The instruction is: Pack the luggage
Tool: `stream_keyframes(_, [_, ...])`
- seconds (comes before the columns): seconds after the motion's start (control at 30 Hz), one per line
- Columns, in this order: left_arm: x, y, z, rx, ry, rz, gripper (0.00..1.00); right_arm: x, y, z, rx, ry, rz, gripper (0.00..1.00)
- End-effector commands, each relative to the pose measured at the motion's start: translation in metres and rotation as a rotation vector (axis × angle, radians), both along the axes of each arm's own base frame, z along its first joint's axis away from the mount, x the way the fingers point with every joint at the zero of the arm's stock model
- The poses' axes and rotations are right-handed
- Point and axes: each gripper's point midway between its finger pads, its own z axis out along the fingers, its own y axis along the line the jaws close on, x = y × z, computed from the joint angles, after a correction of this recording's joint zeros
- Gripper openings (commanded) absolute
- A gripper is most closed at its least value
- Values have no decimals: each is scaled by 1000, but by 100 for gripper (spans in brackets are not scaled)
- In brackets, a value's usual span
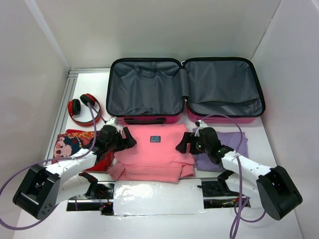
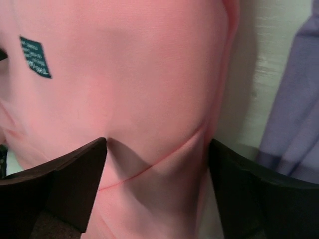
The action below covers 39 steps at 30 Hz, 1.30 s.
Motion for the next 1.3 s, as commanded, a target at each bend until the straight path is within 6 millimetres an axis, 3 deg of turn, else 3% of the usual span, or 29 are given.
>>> stream_keyframes(0.0, [-30, 7, -33, 51, 154, 8, 96, -10, -7, -21, -34, 60, -32, 86])
stream_keyframes(0.1, [-35, 5, -40, 55, 176, 17, 80, -17, -2, -30, -14, 94, -26, 65])
stream_keyframes(0.13, [-38, 7, -43, 60, 186, 17, 73, -15, -1, -28, -8, 84, -25, 46])
stream_keyframes(0.17, [-37, 6, -41, 60, 176, 25, 61, -16, -2, -31, -14, 95, -26, 38])
stream_keyframes(0.23, [-38, 6, -42, 54, 175, 45, 50, -20, 0, -34, -22, 106, -22, 26])
stream_keyframes(0.27, [-37, 6, -39, 53, 161, 52, 46, -15, 1, -31, -24, 94, -31, 12])
stream_keyframes(0.33, [-38, 8, -41, 66, 167, 60, 28, -17, 3, -31, -19, 99, -28, 0])
stream_keyframes(0.4, [-38, 9, -38, 78, 169, 68, 16, -13, 7, -20, 0, 66, -30, 0])
stream_keyframes(0.43, [-42, 8, -36, 89, 184, 56, 0, -14, 6, -18, 7, 69, -36, 0])
stream_keyframes(0.47, [-44, 12, -37, 105, 189, 65, 0, -17, 10, -14, 14, 57, -20, 0])
stream_keyframes(0.6, [-45, 1, -8, 66, 111, 14, 0, -10, 21, 33, 71, -65, -4, 0])
stream_keyframes(0.63, [-41, -4, 12, 27, 34, -6, 0, -10, 20, 47, 82, -106, -2, 0])
stream_keyframes(0.73, [-34, -7, 45, -24, -89, -17, 0, -2, 23, 87, 115, -213, -5, 0])
stream_keyframes(0.77, [-28, -8, 72, -54, -171, -18, 0, -3, 23, 90, 107, -208, -2, 0])
stream_keyframes(0.83, [-22, -4, 95, -49, -239, -9, 0, 4, 26, 118, 120, -268, 1, 0])
stream_keyframes(0.87, [-20, -1, 101, -22, -253, -16, 0, 4, 29, 123, 108, -281, 22, 0])
stream_keyframes(0.9, [-15, -2, 126, -38, -304, -12, 0, 8, 30, 132, 113, -295, 13, 0])
stream_keyframes(0.93, [-13, -4, 139, -43, -333, -18, 0, 13, 33, 153, 128, -339, 19, 0])
stream_keyframes(0.97, [-11, -2, 149, -28, -358, -23, 0, 17, 35, 161, 117, -358, 29, 0])
stream_keyframes(1.0, [-5, -3, 174, -40, -404, -12, 0, 20, 39, 171, 117, -380, 33, 0])
stream_keyframes(1.03, [-1, -3, 185, -35, -425, -8, 0, 30, 44, 196, 131, -423, 25, 0])
stream_keyframes(1.07, [3, -2, 196, -14, -456, -15, 0, 36, 45, 207, 116, -455, 27, 0])
stream_keyframes(1.1, [9, -2, 227, -28, -520, -6, 0, 43, 46, 217, 106, -481, 23, 0])
stream_keyframes(1.13, [19, 0, 230, 28, -529, 6, 0, 59, 50, 238, 83, -536, 6, 0])
stream_keyframes(1.17, [26, 0, 241, 46, -554, 14, 0, 67, 51, 246, 65, -556, -1, 0])
stream_keyframes(1.2, [37, 5, 270, 49, -605, 49, 0, 76, 55, 257, 55, -587, -4, 0])
stream_keyframes(1.23, [46, 8, 278, 76, -614, 66, 0, 87, 57, 284, 59, -637, -13, 0])
stream_keyframes(1.27, [59, 14, 285, 94, -617, 80, 0, 106, 64, 274, 1, -627, 0, 0])
